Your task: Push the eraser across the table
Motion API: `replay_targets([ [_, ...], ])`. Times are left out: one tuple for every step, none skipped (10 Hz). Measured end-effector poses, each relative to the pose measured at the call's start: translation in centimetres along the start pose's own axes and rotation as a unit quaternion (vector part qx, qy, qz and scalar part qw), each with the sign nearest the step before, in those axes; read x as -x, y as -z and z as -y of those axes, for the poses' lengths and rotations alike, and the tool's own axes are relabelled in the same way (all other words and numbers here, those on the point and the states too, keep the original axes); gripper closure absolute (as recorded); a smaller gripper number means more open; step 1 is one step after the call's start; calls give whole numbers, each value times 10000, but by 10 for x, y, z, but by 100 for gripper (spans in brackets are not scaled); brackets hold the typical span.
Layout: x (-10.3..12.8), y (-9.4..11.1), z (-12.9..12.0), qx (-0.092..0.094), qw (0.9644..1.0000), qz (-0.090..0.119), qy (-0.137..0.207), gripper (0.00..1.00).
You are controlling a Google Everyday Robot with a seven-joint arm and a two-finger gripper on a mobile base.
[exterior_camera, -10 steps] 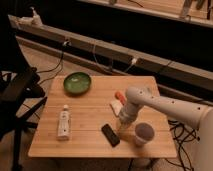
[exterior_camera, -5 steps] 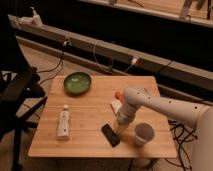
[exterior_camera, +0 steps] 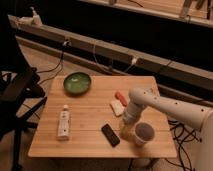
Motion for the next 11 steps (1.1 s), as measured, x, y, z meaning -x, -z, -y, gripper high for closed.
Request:
replay_targets([
  [1,-4,-9,35,10000,-46,19,100],
  [1,-11,-20,91,9999,-101,60,100],
  [3,-16,-32,144,9997,-147,133,100],
  [3,-21,-43,198,9994,-182,208,100],
  [3,-24,-49,244,9991,-213,262,100],
  [3,-28,-59,314,9984,-258,381,100],
  [4,-31,-69,382,9975,-296,509,100],
  [4,-34,-81,448,9964,-323,645,100],
  [5,-34,-92,499,9953,-329,758,100],
  [7,-36,-105,564,9936,-336,914,100],
  [9,-36,-119,625,9917,-337,1068,100],
])
